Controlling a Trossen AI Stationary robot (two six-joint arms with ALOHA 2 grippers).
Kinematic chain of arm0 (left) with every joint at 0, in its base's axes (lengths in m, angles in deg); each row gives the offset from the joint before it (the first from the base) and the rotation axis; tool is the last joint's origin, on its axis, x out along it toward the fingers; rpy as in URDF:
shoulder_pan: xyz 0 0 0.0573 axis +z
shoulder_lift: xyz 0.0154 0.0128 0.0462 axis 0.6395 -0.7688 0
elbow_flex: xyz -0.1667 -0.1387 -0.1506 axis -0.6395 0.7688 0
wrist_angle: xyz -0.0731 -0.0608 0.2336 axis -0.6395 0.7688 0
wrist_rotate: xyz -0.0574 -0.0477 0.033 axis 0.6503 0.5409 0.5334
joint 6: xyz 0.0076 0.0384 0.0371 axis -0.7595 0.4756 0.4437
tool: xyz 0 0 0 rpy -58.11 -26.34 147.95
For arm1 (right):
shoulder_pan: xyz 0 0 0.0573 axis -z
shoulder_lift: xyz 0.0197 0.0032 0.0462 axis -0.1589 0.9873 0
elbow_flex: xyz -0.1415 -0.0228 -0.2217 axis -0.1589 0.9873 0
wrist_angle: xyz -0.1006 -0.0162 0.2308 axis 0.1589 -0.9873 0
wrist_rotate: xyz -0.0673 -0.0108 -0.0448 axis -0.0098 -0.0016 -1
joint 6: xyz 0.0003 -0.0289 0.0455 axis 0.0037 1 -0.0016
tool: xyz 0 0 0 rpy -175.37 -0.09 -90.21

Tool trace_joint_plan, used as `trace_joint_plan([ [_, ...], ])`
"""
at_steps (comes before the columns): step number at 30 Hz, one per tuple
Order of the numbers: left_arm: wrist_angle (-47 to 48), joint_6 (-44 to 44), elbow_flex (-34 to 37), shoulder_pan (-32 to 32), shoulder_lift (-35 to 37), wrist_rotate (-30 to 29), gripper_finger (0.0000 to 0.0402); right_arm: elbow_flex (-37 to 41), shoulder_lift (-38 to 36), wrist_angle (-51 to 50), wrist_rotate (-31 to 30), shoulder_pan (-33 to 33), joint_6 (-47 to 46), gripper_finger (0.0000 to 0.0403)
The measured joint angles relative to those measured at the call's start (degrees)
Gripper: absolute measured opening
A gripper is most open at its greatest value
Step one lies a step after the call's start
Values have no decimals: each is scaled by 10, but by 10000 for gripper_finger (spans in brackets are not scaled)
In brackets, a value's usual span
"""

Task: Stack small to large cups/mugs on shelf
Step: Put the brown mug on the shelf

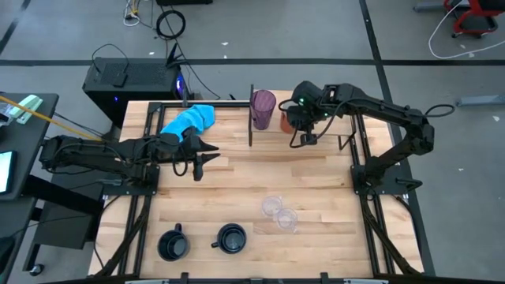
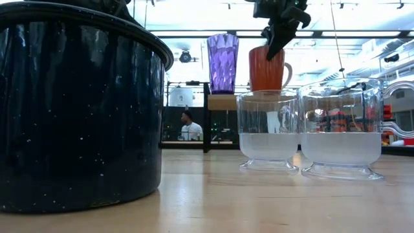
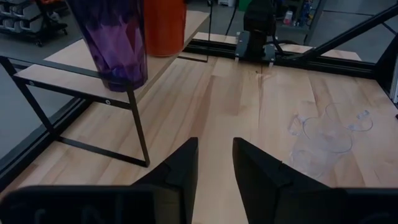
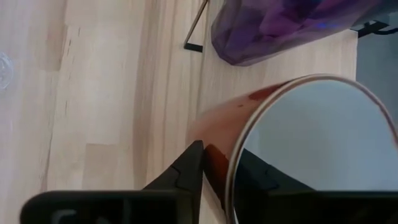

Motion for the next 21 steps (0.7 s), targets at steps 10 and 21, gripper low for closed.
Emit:
trace_joint_plan([
  [10,0,0,0,0,0,0,107,0,0,-2,-10,8,0,92],
  [21,0,0,0,0,0,0,107,0,-1,-2,-47,7,-3,124],
])
